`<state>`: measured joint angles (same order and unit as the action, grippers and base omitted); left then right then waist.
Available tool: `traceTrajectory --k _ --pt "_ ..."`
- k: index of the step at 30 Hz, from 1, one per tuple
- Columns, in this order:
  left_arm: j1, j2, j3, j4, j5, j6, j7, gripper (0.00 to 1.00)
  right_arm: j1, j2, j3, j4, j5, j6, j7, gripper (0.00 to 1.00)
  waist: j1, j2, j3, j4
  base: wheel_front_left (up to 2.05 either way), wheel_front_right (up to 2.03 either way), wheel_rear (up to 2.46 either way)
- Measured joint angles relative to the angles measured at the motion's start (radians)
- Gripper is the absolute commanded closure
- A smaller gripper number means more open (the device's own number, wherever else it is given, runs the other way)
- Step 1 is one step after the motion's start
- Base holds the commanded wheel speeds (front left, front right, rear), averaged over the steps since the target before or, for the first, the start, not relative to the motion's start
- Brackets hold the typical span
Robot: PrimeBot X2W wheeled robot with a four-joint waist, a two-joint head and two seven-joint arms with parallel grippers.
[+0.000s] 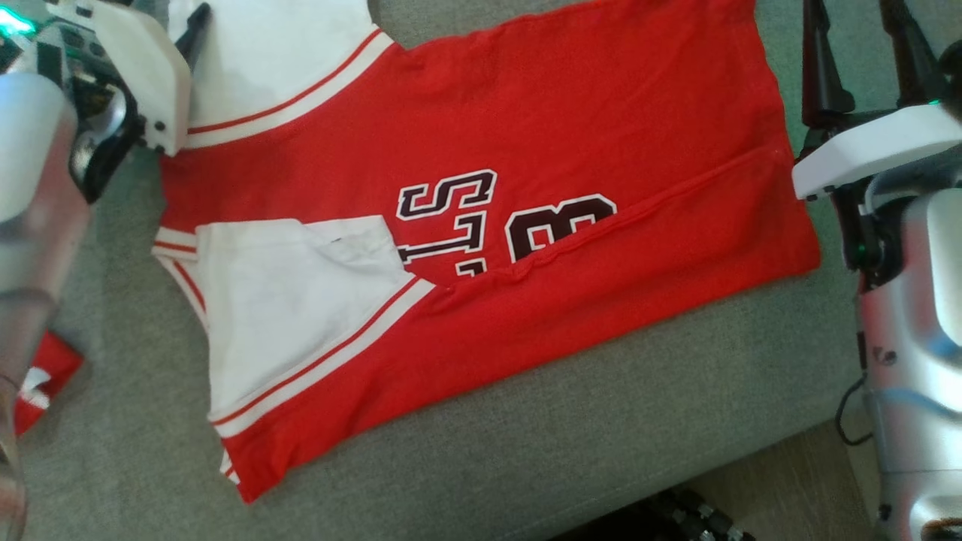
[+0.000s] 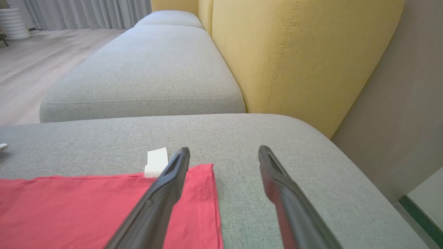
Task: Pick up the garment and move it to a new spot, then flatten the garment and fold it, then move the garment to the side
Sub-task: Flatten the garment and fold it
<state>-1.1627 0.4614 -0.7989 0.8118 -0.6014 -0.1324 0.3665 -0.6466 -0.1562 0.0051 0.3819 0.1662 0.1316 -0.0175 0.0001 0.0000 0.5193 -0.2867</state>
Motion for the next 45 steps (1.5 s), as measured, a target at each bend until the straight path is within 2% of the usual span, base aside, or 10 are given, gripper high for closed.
traceTrajectory --k 4,8,9,10,11,17,26,31,38,45 --pt "-0.045 0.005 -0.024 0.031 -0.031 0.000 0.007 0.00 -0.001 0.014 0.008 0.009 0.000 0.000 -0.008 0.00 -0.0001 0.0000 0.016 -0.016 0.00 0.00 0.00" --pt "-0.057 0.005 -0.044 0.036 -0.123 0.000 0.055 0.00 -0.011 0.016 0.013 0.020 0.000 0.000 -0.009 0.00 -0.0001 0.0000 0.024 -0.026 0.00 0.00 0.00" --pt "-0.060 0.005 -0.053 0.029 -0.148 0.000 0.078 0.27 -0.016 0.015 0.013 0.022 0.000 0.000 -0.009 0.00 -0.0001 0.0000 0.022 -0.027 0.00 0.00 0.00" --pt "-0.061 0.007 -0.064 0.020 -0.171 0.001 0.095 0.71 -0.021 0.015 0.012 0.023 0.000 0.000 -0.009 0.00 -0.0001 0.0000 0.020 -0.027 0.00 0.00 0.00" --pt "-0.061 0.011 -0.080 0.007 -0.191 0.001 0.106 1.00 -0.024 0.014 0.012 0.024 -0.001 0.000 -0.009 0.00 -0.0001 0.0000 0.018 -0.026 0.00 0.00 0.00" --pt "-0.029 0.015 -0.133 -0.039 -0.271 0.000 0.082 1.00 -0.025 -0.012 0.012 0.041 -0.018 0.000 0.004 0.00 -0.0001 0.0000 -0.010 -0.002 0.00 0.00 0.00" --pt "0.002 -0.022 -0.153 -0.101 -0.295 0.000 -0.141 1.00 -0.079 -0.093 0.052 0.098 -0.018 0.000 0.063 0.00 -0.0001 0.0000 -0.064 0.086 0.00 0.00 0.00" --pt "0.002 -0.044 -0.182 -0.175 -0.286 0.000 -0.221 1.00 -0.085 -0.156 0.091 0.167 -0.016 0.000 0.114 0.00 -0.0001 0.0001 -0.090 0.154 0.00 0.00 0.00" --pt "0.033 -0.042 -0.205 -0.291 -0.286 0.000 -0.253 1.00 -0.143 -0.238 0.122 0.311 -0.017 0.000 0.202 0.00 -0.0001 0.0001 -0.102 0.246 0.00 0.00 0.00" --pt "0.061 -0.037 -0.220 -0.386 -0.277 0.015 -0.254 1.00 -0.188 -0.271 0.118 0.423 -0.043 0.000 0.266 0.00 -0.0001 0.0001 -0.083 0.299 0.00 0.00 0.00"
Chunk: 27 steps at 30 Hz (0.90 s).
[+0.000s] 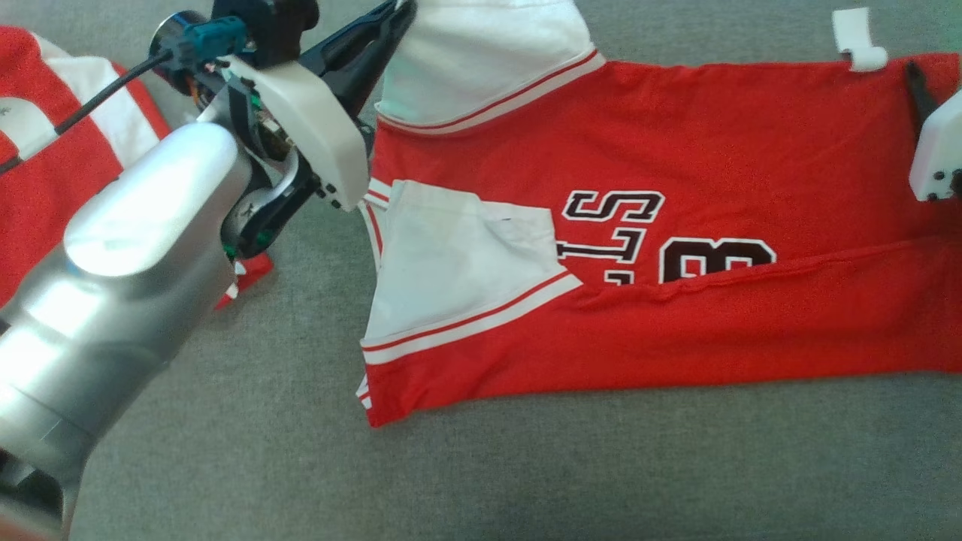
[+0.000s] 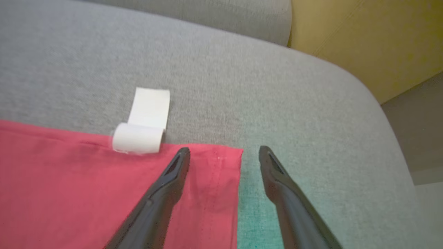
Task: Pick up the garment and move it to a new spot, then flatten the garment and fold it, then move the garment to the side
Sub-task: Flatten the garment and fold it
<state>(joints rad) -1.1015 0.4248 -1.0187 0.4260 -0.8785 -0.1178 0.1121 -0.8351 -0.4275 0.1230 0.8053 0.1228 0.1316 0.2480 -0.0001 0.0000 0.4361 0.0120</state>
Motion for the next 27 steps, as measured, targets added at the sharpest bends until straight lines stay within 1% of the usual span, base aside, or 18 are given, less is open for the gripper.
traceTrajectory --k 3,11,12,13,14,20,27 --pt "0.000 0.004 -0.003 -0.039 0.000 0.014 0.001 1.00 -0.018 -0.004 -0.007 0.047 -0.017 0.000 0.015 0.00 0.0001 0.0000 0.017 0.014 0.00 0.00 0.00" --pt "0.000 0.018 -0.005 -0.095 0.000 0.039 0.019 1.00 -0.086 -0.006 -0.033 0.114 -0.054 0.000 0.005 0.00 0.0000 0.0000 0.053 0.028 0.00 0.00 0.00" --pt "0.000 0.020 -0.005 -0.099 0.000 0.039 0.019 1.00 -0.091 -0.005 -0.033 0.120 -0.054 0.000 0.003 0.40 0.0001 0.0000 0.055 0.028 0.00 0.00 0.00" --pt "0.000 0.022 -0.005 -0.101 0.000 0.040 0.019 1.00 -0.098 -0.005 -0.033 0.127 -0.054 0.000 0.002 0.87 0.0001 0.0000 0.057 0.027 0.00 0.00 0.00" --pt "0.000 0.024 -0.005 -0.101 0.000 0.040 0.020 1.00 -0.103 -0.003 -0.032 0.132 -0.054 0.000 0.000 1.00 0.0001 0.0000 0.058 0.026 0.00 0.00 0.00" --pt "0.000 0.040 -0.001 -0.075 0.009 0.064 0.012 1.00 -0.114 0.023 -0.042 0.163 -0.049 0.000 -0.064 1.00 0.0001 0.0000 0.051 0.004 0.00 0.00 0.00" --pt "-0.023 0.042 0.033 0.013 0.025 0.093 -0.052 1.00 -0.149 0.063 -0.078 0.156 0.002 0.000 -0.166 1.00 0.0001 0.0000 0.029 -0.037 0.00 0.00 0.00"
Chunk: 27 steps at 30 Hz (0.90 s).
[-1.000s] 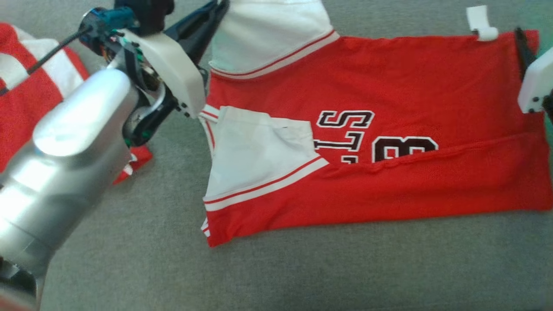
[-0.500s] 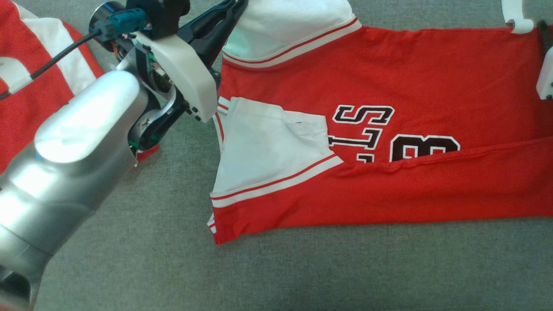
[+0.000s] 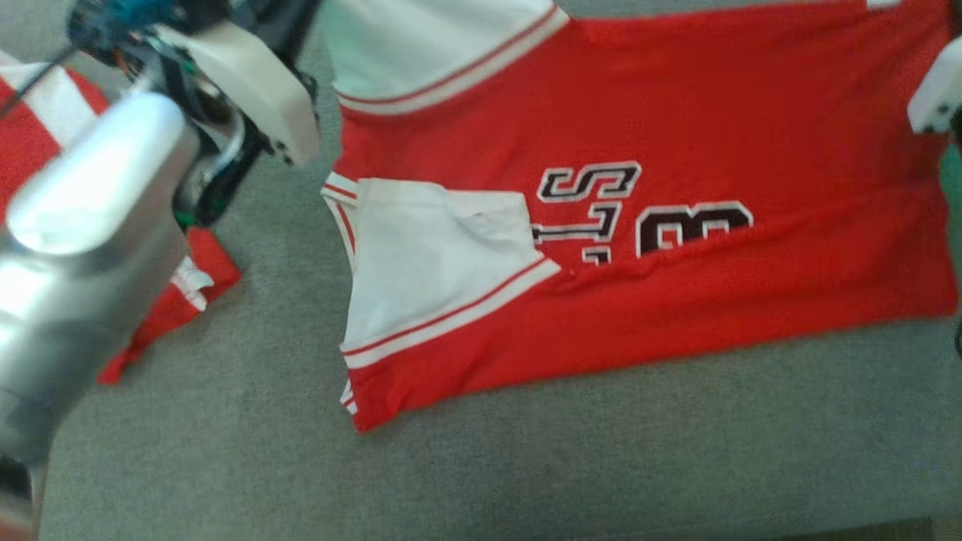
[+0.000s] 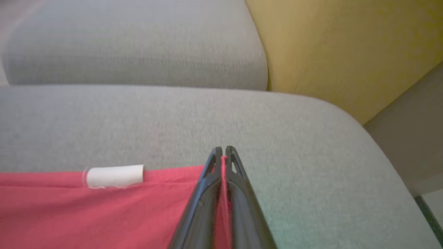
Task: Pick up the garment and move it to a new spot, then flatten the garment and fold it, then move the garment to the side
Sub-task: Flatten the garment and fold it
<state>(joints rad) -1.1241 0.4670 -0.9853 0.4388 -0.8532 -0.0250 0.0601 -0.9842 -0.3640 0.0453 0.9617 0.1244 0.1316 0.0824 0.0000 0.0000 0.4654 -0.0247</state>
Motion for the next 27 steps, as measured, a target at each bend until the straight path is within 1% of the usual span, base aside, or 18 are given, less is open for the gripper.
traceTrajectory --k 4,8,13,15,18,22,24,27 --pt "-0.058 -0.012 0.020 0.065 0.012 -0.001 -0.041 1.00 -0.044 0.014 -0.020 -0.015 0.029 0.000 -0.058 1.00 0.0000 0.0000 -0.004 -0.020 0.00 0.00 0.00" --pt "-0.120 -0.053 0.032 0.145 0.030 -0.005 -0.081 1.00 -0.075 0.017 -0.043 -0.015 0.049 0.000 -0.108 1.00 0.0000 0.0000 -0.001 -0.027 0.00 0.00 0.00" --pt "-0.162 -0.094 0.033 0.253 0.045 -0.031 -0.124 1.00 -0.091 0.041 -0.055 0.011 0.060 0.000 -0.140 1.00 0.0000 0.0000 -0.010 -0.027 0.00 0.00 0.00" --pt "-0.159 -0.106 0.024 0.295 0.044 -0.050 -0.137 1.00 -0.090 0.044 -0.049 0.030 0.072 0.000 -0.154 1.00 0.0000 0.0000 -0.025 -0.024 0.00 0.00 0.00" --pt "-0.149 -0.110 0.018 0.305 0.031 -0.072 -0.140 1.00 -0.087 0.044 -0.035 0.046 0.102 0.000 -0.158 1.00 0.0000 0.0000 -0.044 -0.019 0.00 0.00 0.00" --pt "-0.089 -0.111 0.007 0.294 -0.007 -0.090 -0.122 1.00 -0.053 0.039 0.010 0.055 0.154 0.000 -0.152 1.00 -0.0001 0.0000 -0.079 -0.011 0.00 0.00 0.00" --pt "-0.071 -0.109 -0.001 0.284 -0.015 -0.091 -0.112 1.00 -0.039 0.035 0.021 0.056 0.170 0.000 -0.146 1.00 0.0000 0.0000 -0.089 -0.008 0.00 0.00 0.00" --pt "-0.015 -0.097 -0.025 0.228 -0.057 -0.099 -0.070 1.00 0.014 0.023 0.061 0.055 0.220 0.000 -0.119 1.00 -0.0001 0.0000 -0.121 0.000 0.00 0.00 0.00"
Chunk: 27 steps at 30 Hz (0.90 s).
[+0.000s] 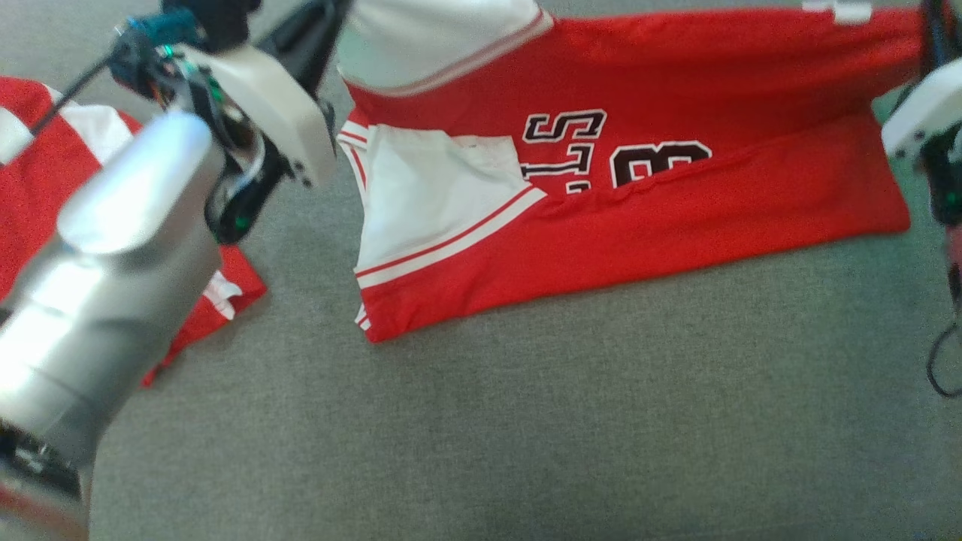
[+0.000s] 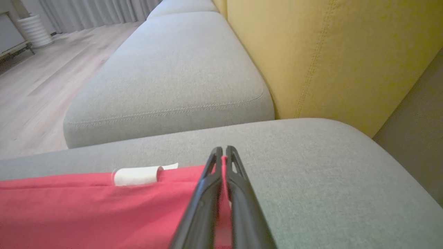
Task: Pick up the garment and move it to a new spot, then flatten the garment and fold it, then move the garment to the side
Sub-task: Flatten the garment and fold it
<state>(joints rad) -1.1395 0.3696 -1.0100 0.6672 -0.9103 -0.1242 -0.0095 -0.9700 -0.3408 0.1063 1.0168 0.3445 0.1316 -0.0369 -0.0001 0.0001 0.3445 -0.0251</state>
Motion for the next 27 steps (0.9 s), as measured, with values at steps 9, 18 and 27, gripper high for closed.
traceTrajectory --k 9,18,27 --pt "0.153 0.121 -0.085 -0.259 -0.110 -0.001 0.153 1.00 0.141 -0.089 0.131 -0.051 0.140 0.000 0.129 1.00 -0.0001 0.0000 -0.094 0.017 0.00 0.00 0.00" --pt "0.285 0.234 -0.148 -0.486 -0.164 0.015 0.260 1.00 0.243 -0.178 0.253 -0.106 0.219 0.000 0.266 1.00 0.0000 0.0000 -0.133 0.016 0.00 0.00 0.00" --pt "0.308 0.277 -0.173 -0.579 -0.195 0.045 0.333 1.00 0.279 -0.228 0.351 -0.158 0.263 0.000 0.370 1.00 0.0000 0.0000 -0.149 0.010 0.00 0.00 0.00"
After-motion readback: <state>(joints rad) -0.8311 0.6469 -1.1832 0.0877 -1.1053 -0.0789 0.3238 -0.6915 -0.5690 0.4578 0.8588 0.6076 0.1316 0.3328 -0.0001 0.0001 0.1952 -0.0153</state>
